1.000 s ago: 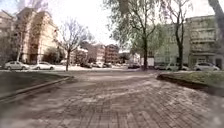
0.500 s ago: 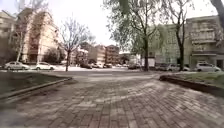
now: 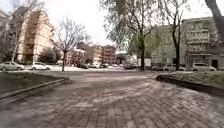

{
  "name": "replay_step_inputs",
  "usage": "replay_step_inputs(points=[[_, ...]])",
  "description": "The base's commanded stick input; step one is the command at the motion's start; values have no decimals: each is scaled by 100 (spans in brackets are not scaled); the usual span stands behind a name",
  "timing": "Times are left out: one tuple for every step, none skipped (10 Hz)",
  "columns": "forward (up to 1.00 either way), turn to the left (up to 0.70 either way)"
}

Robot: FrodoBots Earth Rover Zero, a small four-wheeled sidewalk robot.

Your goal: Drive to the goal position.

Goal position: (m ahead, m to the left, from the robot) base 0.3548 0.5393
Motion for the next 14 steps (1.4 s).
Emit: replay_step_inputs(points=[[0,-14],[0,-45],[0,-45],[0,-45],[0,-45],[0,-45],[0,-45],[0,-45],[0,-45],[0,-45],[0,-45],[0,-45],[0,-45],[0,-45]])
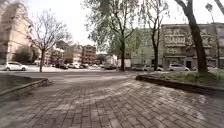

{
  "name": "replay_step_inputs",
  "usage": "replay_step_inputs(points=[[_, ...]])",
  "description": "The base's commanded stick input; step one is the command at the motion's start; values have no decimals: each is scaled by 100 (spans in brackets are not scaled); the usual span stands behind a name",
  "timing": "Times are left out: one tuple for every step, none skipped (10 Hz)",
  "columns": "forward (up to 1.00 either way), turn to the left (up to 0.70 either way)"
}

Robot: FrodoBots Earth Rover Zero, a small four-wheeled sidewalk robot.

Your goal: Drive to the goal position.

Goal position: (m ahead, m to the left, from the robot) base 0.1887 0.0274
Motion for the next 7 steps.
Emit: replay_step_inputs(points=[[0,-45],[0,-45],[0,-45],[0,-45],[0,-45],[0,-45],[0,-45]])
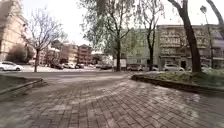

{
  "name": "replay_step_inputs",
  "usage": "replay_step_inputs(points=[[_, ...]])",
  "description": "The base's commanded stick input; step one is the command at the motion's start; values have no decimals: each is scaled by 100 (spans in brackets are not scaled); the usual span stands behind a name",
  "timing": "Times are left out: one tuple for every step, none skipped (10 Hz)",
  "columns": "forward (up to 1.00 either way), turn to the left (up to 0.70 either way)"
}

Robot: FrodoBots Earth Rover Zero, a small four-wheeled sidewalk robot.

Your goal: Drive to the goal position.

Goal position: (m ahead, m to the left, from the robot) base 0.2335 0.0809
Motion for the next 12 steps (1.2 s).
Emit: replay_step_inputs(points=[[0,-45],[0,-45],[0,-45],[0,-45],[0,-45],[0,-45],[0,-45],[0,-45],[0,0],[0,0],[0,-15],[0,-39]])
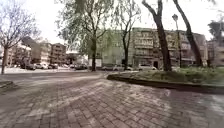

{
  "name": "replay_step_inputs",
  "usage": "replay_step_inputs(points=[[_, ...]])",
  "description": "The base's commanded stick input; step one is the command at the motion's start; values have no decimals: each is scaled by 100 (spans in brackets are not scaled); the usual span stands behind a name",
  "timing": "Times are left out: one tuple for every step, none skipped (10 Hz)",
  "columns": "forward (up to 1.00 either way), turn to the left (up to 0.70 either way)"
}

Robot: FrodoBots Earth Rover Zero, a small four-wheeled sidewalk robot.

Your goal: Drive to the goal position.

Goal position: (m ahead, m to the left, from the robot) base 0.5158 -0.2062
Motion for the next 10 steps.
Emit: replay_step_inputs(points=[[0,-45],[0,-45],[0,-45],[0,-45],[0,-45],[0,-45],[0,-45],[0,-45],[0,-45],[0,-45]])
